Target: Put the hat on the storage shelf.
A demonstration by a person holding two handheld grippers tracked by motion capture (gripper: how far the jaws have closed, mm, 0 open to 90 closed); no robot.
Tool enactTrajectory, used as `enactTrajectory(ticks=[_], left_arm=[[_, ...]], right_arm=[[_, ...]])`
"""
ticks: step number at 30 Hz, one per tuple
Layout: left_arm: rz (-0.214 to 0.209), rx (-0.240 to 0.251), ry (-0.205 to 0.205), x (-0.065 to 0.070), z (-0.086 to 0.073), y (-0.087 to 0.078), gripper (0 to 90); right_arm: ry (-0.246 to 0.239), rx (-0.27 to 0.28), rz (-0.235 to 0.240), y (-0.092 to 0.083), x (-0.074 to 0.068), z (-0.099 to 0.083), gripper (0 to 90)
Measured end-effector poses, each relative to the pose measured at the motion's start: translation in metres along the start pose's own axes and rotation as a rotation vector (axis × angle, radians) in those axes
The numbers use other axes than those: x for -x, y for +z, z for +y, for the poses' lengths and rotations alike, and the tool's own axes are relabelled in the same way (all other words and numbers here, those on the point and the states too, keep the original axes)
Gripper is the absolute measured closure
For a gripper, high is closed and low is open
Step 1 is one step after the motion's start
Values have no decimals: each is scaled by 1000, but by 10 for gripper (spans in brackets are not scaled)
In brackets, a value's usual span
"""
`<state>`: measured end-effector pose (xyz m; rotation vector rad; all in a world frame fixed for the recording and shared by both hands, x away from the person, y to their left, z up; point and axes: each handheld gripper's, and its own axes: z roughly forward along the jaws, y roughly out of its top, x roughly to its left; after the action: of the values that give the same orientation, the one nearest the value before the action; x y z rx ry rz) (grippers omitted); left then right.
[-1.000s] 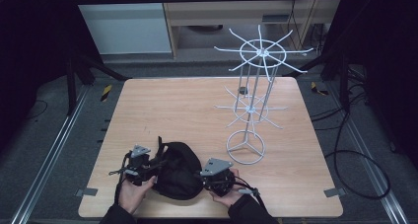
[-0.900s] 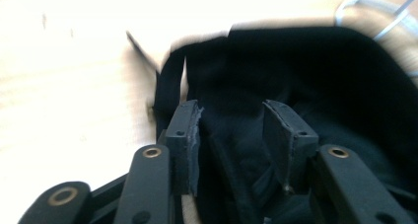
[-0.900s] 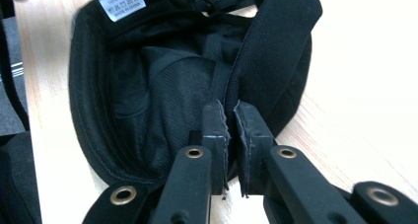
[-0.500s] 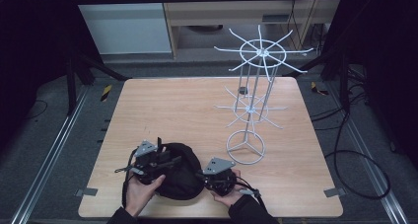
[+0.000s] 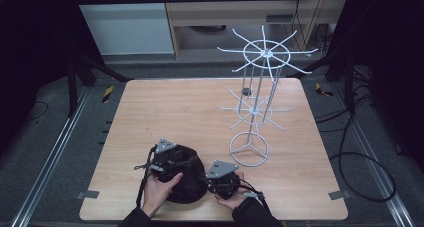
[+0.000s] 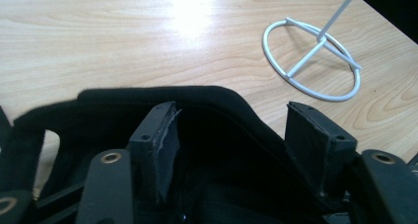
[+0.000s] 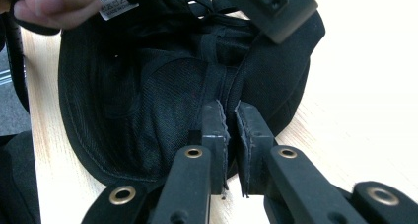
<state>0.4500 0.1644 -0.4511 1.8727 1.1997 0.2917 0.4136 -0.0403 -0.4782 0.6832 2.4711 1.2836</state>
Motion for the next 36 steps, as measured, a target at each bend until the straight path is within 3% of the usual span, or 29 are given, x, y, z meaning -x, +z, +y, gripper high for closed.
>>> enactTrajectory(ticks=[3, 7, 11, 14, 16, 19, 20, 23, 24, 27, 30, 36], left_arm=[[-40, -49, -20, 0, -3, 7, 335], [-32, -53, -17, 0, -3, 9, 381], [-46, -49, -41, 0, -3, 7, 531], [-37, -35, -25, 5, -3, 6, 660], [-37, -13, -22, 7, -2, 3, 750], [-48, 26, -31, 7, 0, -5, 778], [-48, 44, -26, 7, 2, -9, 795], [-54, 91, -11, 5, 8, -23, 809], [-52, 113, 0, 5, 10, -29, 816], [-62, 155, 19, 6, 15, -42, 819], [-79, 197, 41, 9, 20, -53, 821], [-135, 252, 74, 19, 28, -69, 820]], right_arm=[[-14, 3, 8, -1, -1, 1, 841], [-26, 2, 27, 0, -3, 1, 841], [-9, 1, 29, 1, -2, 1, 831], [5, 5, 35, 1, -2, 2, 802], [28, 29, 64, -4, -1, 4, 752], [38, 45, 88, -9, 0, 5, 718], [53, 79, 115, -18, 3, 7, 688], [64, 119, 113, -29, 8, 9, 661], [74, 149, 93, -38, 13, 9, 638], [89, 167, 64, -43, 17, 8, 607], [125, 164, 50, -41, 22, 6, 574], [136, 170, 59, -33, 19, 7, 500]])
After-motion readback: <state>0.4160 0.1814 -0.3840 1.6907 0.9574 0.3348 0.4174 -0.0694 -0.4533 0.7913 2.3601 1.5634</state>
